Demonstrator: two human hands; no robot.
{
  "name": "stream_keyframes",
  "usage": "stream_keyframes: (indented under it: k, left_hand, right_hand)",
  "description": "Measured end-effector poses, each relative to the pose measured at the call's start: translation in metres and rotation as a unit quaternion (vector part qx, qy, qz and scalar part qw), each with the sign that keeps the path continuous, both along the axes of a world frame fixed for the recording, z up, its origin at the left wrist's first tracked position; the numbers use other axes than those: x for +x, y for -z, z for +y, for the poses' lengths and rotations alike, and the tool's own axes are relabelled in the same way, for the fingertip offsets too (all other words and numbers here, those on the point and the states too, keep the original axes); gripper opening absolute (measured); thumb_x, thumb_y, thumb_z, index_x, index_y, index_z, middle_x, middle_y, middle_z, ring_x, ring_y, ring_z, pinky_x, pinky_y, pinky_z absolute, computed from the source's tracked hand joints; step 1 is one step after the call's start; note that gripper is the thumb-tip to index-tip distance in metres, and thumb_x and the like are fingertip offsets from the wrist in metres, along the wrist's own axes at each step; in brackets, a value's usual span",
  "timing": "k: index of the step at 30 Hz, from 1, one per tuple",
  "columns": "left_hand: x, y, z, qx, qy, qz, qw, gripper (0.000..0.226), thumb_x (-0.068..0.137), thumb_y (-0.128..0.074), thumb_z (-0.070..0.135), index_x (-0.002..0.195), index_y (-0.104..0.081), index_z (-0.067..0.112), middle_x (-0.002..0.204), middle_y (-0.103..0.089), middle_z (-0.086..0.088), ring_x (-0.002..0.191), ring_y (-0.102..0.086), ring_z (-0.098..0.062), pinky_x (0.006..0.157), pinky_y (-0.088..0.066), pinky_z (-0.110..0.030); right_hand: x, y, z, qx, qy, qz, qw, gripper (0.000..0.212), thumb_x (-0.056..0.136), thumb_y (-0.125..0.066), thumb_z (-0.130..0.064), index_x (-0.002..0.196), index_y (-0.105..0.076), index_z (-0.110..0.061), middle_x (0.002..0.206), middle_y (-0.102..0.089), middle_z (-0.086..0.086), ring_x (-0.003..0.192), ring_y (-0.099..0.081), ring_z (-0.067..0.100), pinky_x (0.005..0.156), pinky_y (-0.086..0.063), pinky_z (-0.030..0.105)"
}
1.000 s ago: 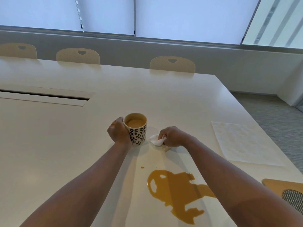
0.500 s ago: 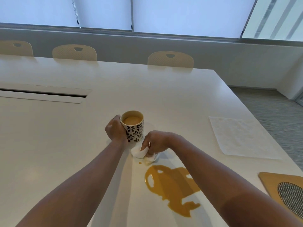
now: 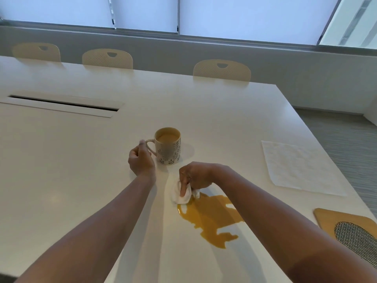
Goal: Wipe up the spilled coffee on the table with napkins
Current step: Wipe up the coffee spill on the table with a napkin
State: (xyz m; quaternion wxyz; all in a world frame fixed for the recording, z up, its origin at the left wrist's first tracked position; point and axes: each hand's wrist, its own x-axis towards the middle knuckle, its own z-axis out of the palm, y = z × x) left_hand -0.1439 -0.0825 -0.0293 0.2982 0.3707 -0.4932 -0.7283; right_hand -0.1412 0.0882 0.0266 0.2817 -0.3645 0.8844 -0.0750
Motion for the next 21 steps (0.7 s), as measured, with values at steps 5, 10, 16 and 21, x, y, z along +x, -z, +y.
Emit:
stream_keyframes:
  k: [5, 10, 16, 21]
  left_hand:
    - [0.023, 0.003, 0.013, -0.067, -0.007, -0.035, 0.997, 0.022, 0.092, -0.059, 0.035, 0.100, -0.068, 0.017, 0.103, -0.071, -0.006, 0.100, -0.067, -0.024, 0.093, -0.054, -0.040]
    - [0.052, 0.010, 0.018, -0.230, 0.066, -0.087, 0.967, 0.022, 0.095, -0.052, 0.031, 0.105, -0.072, 0.025, 0.102, -0.071, 0.004, 0.097, -0.063, -0.017, 0.081, -0.046, -0.029]
    - [0.082, 0.016, 0.018, -0.370, 0.138, -0.168, 0.903, 0.035, 0.097, -0.044, 0.026, 0.117, -0.072, 0.023, 0.117, -0.072, -0.002, 0.104, -0.063, -0.021, 0.087, -0.048, -0.033]
    - [0.104, 0.022, 0.016, -0.432, 0.159, -0.208, 0.863, 0.038, 0.099, -0.041, 0.021, 0.124, -0.069, 0.023, 0.139, -0.060, -0.004, 0.137, -0.044, -0.020, 0.112, -0.036, -0.040]
  right_hand:
    - [0.006, -0.004, 0.022, 0.005, 0.017, 0.033, 0.999, 0.038, 0.085, -0.053, 0.001, 0.101, -0.076, -0.026, 0.120, -0.059, 0.000, 0.109, -0.055, 0.019, 0.098, -0.049, 0.032]
    - [0.014, 0.001, 0.037, -0.015, 0.097, 0.073, 0.993, 0.034, 0.083, -0.059, -0.009, 0.108, -0.071, -0.027, 0.118, -0.059, 0.003, 0.102, -0.055, 0.019, 0.088, -0.051, 0.030]
    - [0.030, 0.001, 0.036, 0.026, 0.089, 0.105, 0.990, 0.040, 0.085, -0.056, -0.015, 0.124, -0.062, -0.019, 0.119, -0.058, 0.004, 0.097, -0.050, 0.018, 0.080, -0.047, 0.027]
    - [0.045, 0.001, 0.031, 0.035, 0.113, 0.105, 0.987, 0.037, 0.084, -0.057, -0.017, 0.119, -0.063, -0.009, 0.111, -0.062, 0.008, 0.095, -0.061, 0.022, 0.079, -0.054, 0.029]
